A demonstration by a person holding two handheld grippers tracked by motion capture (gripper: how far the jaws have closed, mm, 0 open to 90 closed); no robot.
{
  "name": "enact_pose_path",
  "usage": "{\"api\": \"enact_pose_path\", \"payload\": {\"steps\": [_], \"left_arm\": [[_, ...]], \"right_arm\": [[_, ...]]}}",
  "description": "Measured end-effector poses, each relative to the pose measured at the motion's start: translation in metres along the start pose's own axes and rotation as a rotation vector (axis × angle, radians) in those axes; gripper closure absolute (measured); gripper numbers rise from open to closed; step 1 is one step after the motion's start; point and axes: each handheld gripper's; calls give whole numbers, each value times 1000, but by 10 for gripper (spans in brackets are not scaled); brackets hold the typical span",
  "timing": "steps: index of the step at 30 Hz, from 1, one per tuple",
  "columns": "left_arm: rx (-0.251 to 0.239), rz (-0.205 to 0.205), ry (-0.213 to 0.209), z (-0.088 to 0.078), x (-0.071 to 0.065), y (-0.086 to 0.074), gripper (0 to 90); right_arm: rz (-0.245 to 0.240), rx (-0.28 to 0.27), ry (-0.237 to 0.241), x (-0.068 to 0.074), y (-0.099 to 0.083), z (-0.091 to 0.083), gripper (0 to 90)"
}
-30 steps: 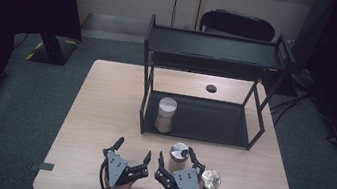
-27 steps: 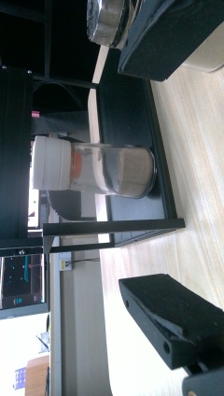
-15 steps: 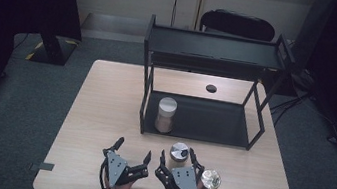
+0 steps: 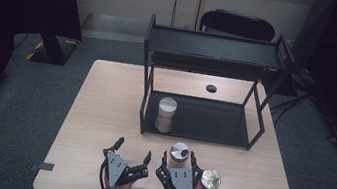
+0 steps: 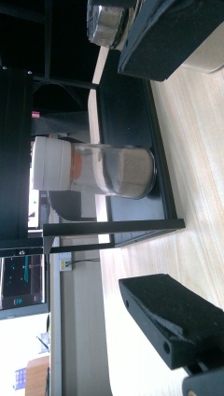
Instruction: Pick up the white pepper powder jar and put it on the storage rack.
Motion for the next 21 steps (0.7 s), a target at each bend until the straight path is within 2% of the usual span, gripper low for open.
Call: {"api": "enact_pose_path", "payload": {"steps": [9, 21], "left_arm": [[0, 0, 0, 0, 0, 0, 2], [0, 0, 0, 0, 0, 0, 2]], "right_arm": [[-17, 54, 3, 3, 2, 6, 265], [-21, 74, -11, 8, 1, 11, 288]]}}
Point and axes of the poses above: each handheld gripper's, and its own axes: z roughly forward along the jaws, y roughly out of its top, x roughly to its left, and after that the axes turned 10 degrees about -z, right-handed
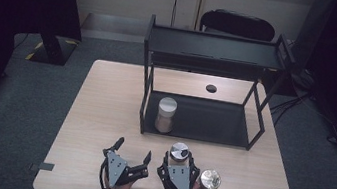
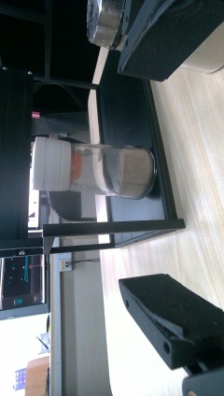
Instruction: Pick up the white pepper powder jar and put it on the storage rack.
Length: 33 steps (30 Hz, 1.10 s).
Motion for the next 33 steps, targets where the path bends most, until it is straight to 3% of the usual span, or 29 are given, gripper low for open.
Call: {"api": "enact_pose_path", "payload": {"steps": [9, 33], "left_arm": [[0, 0, 0, 0, 0, 0, 2], [0, 0, -3, 0, 0, 0, 2]], "right_arm": [[27, 3, 8, -2, -1, 2, 295], [29, -20, 14, -4, -7, 2, 298]]}}
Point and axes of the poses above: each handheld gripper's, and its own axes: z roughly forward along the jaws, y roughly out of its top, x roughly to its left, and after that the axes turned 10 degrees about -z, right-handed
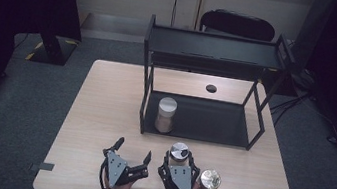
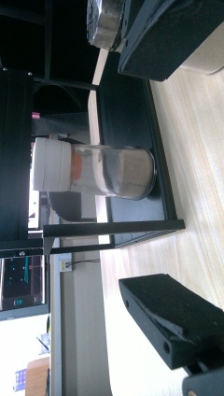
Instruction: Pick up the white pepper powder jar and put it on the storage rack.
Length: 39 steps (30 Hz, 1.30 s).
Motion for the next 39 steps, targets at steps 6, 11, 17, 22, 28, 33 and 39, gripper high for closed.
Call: {"api": "enact_pose_path", "payload": {"steps": [6, 11, 17, 22, 28, 33, 39], "left_arm": [[0, 0, 1, 0, 0, 0, 2], [0, 0, 0, 0, 0, 0, 2], [0, 0, 0, 0, 0, 0, 2], [1, 0, 0, 0, 0, 0, 2], [1, 0, 0, 0, 0, 0, 2], [1, 0, 1, 0, 0, 0, 2], [1, 0, 1, 0, 0, 0, 2]], "right_arm": [[10, -6, 4, -1, -1, 0, 299], [21, -11, 12, -4, -2, 0, 299], [39, -20, 15, -5, -5, 0, 300], [53, -27, 13, -5, -6, 0, 301], [58, -35, 5, -2, -8, 0, 301], [63, -37, 4, -2, -9, 0, 301], [64, -36, 5, -3, -8, 0, 302]]}}
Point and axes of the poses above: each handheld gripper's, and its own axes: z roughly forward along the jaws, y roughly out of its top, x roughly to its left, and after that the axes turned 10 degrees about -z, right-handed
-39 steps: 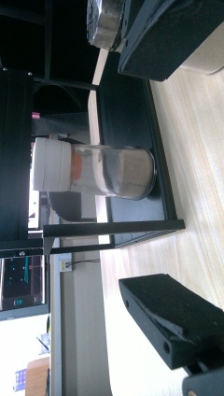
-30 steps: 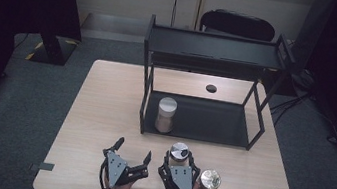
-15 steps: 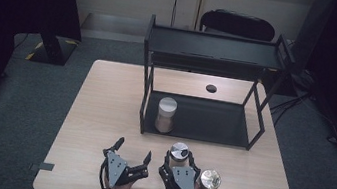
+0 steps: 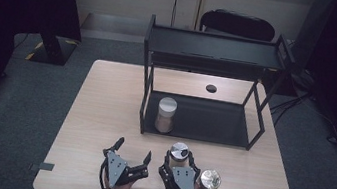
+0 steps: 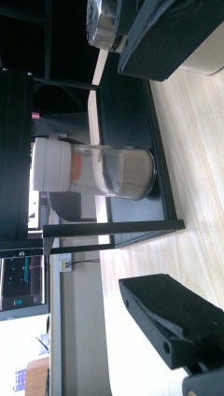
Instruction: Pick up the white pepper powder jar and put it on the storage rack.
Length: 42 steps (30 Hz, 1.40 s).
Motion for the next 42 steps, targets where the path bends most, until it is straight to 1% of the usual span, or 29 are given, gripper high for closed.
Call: {"api": "enact_pose_path", "payload": {"steps": [2, 3, 4, 5, 6, 8, 12, 23, 34, 37, 39, 42], "left_arm": [[0, 0, 0, 0, 0, 0, 2], [0, 0, 0, 0, 0, 0, 2], [0, 0, 0, 0, 0, 0, 2], [0, 0, 1, 0, 0, 0, 2], [0, 0, 1, 0, 0, 0, 2], [0, 0, 0, 0, 0, 0, 2], [0, 0, 1, 0, 0, 0, 2], [0, 0, 0, 0, 0, 0, 2], [0, 0, 1, 0, 0, 0, 2], [0, 0, 1, 0, 0, 0, 2], [-1, -1, 1, 0, 0, 0, 2], [0, -1, 1, 0, 0, 0, 2]], "right_arm": [[-6, -6, -2, 0, 0, 0, 307], [-14, -25, -7, 1, -3, -1, 339], [-22, -44, -11, 1, -2, -4, 339], [-21, -33, -8, 1, 2, -4, 339], [-8, -25, 3, -1, 4, -3, 340], [-15, -4, 11, -4, 9, -1, 341], [-16, -9, 2, -2, 7, -2, 342], [-15, -9, 10, -5, 7, -2, 343], [-29, -8, 14, -6, 8, -5, 343], [-26, -8, 24, -7, 9, -6, 343], [-34, -10, 25, -6, 10, -6, 343], [-34, -12, 31, -7, 11, -7, 343]]}}
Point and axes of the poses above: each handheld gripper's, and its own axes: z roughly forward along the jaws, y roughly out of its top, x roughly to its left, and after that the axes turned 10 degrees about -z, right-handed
